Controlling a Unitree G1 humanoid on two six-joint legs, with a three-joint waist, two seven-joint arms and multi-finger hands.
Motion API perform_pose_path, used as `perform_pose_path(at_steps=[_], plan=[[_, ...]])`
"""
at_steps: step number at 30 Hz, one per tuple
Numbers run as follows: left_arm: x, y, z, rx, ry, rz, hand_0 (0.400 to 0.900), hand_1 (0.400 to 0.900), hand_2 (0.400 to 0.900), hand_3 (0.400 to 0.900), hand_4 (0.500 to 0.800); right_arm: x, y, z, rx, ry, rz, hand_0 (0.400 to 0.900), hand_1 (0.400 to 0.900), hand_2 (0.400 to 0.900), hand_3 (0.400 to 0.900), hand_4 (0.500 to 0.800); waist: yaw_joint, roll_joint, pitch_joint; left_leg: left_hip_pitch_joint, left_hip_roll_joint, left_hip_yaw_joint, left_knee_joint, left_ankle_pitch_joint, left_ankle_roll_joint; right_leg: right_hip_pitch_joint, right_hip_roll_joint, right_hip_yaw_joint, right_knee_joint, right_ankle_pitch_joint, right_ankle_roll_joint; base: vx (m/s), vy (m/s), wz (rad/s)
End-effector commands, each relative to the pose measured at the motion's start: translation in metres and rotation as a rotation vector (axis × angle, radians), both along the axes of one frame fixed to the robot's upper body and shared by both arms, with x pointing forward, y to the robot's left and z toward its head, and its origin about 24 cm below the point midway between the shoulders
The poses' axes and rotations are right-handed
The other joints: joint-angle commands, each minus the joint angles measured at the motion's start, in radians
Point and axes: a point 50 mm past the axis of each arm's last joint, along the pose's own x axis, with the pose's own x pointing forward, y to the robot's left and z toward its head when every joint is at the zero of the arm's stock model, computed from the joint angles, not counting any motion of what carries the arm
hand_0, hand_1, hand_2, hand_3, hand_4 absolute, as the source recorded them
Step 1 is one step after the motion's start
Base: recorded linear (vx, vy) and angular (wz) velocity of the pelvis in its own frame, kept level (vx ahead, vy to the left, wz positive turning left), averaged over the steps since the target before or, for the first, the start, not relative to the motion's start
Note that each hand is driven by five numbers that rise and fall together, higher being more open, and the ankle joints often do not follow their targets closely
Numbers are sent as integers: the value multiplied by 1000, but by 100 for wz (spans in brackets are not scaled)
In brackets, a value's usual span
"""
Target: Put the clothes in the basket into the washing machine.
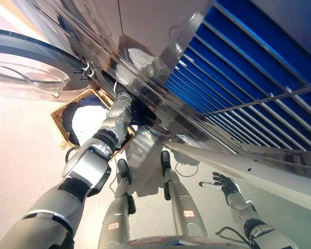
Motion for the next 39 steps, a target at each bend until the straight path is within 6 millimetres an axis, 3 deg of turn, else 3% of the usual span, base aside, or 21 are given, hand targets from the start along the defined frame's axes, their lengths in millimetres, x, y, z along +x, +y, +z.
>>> perform_pose_path(at_steps=[1,9,17,22,26,32,39], plan=[[7,-45,85,15,-318,-134,900,900,900,900,800,-64,-49,-6,-107,149,-100,900,900,900,900,800,-6,73,-122,15,60,-56,-15,-20,-87,11,25,-10,-70,88,-28,7,-25,12],[5,-45,66,123,-280,-124,900,900,900,900,800,-58,-43,-7,-97,131,-93,900,900,900,900,800,11,69,-103,-11,57,-76,-6,-15,-85,5,21,-30,-75,93,-29,-10,-11,11],[-1,-21,25,197,-199,-62,900,900,900,900,800,-41,-31,-7,-88,107,-37,900,900,900,900,800,30,35,-78,-40,57,-94,36,-29,-79,4,18,-47,-79,99,-30,-18,7,5],[-5,-14,10,240,-176,-62,900,900,900,900,800,-36,-27,-7,-90,103,-23,900,900,900,900,800,43,23,-76,-44,55,-103,41,-30,-77,10,18,-60,-80,101,-29,-16,12,9],[-13,-2,-17,273,-114,-55,900,900,900,900,800,-28,-22,-6,-92,95,7,900,900,900,900,800,62,8,-84,-36,55,-113,50,-38,-74,30,18,-76,-80,102,-28,-11,22,7],[-29,0,-51,261,-41,-86,900,900,900,900,800,-20,-17,-5,-103,102,42,900,900,900,900,800,88,-11,-102,14,55,-128,59,-57,-69,92,17,-98,-74,94,-25,12,17,9],[-50,8,-92,356,62,-144,900,900,900,900,800,-22,-19,-6,-119,140,66,900,900,900,900,800,120,-21,-133,108,47,-130,72,-92,-63,193,15,-112,-70,71,-21,50,44,5]])
